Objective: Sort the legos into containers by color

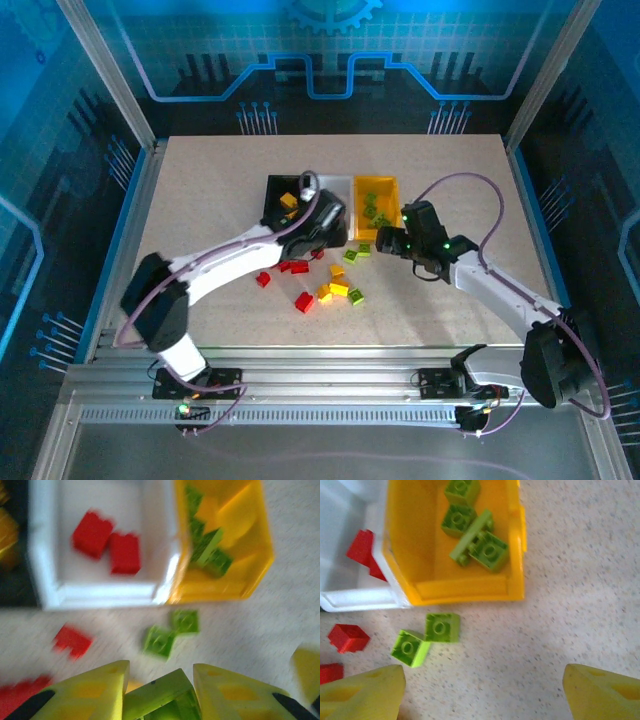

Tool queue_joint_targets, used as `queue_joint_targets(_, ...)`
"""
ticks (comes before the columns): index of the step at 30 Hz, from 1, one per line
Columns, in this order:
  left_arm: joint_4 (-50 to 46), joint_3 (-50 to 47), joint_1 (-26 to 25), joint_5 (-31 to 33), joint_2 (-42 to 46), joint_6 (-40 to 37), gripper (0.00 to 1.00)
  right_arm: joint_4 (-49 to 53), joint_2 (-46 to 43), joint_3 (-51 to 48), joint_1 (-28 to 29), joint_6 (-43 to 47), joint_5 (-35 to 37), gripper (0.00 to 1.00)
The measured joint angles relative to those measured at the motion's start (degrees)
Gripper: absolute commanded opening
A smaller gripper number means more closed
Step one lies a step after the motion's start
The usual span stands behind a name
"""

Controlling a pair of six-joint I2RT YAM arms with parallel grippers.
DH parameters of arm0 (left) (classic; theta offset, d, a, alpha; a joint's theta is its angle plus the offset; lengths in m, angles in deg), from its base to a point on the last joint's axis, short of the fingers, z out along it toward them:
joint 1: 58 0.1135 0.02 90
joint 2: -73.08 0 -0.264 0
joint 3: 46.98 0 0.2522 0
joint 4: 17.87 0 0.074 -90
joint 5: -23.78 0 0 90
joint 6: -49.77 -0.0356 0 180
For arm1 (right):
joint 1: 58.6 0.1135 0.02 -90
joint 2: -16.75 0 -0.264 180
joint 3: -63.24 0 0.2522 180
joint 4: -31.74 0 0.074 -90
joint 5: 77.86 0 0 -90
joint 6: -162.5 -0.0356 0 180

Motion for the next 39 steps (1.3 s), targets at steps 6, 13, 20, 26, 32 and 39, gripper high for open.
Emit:
queue_joint_targets(6, 0.37, 20.9, 0.39, 0.31, -18.03, -4.39, 0.35, 0.55, -2.89, -2.99, -0.26, -0.55, -0.11, 0.84)
queue_joint_targets(13, -2.86, 38.84, 2.12, 0.35, -30.82, -6.03, 0.38, 0.92, -5.42, -3.91, -0.28, -0.55, -0.35, 0.84)
queue_joint_targets(20, -5.92, 47.5, 3.04, 0.02, -37.55, -5.88, 0.64, 1.4, -7.28, -4.44, -0.28, -0.55, -0.72, 0.85)
queue_joint_targets(26, -6.99, 47.41, 2.99, -1.16, -37.31, -5.66, 0.86, 1.55, -8.31, -4.44, -0.28, -0.55, -0.94, 0.85)
queue_joint_targets(32, -2.99, 30.56, 2.14, -3.32, -23.82, -4.92, 0.99, 1.53, -8.83, -4.44, -0.28, -0.46, -1.51, 0.86)
queue_joint_targets(39, 6.01, 2.08, -0.7, -6.01, 2.38, -2.56, 0.98, 1.18, -8.13, -4.44, -0.35, -0.22, -3.06, 0.86)
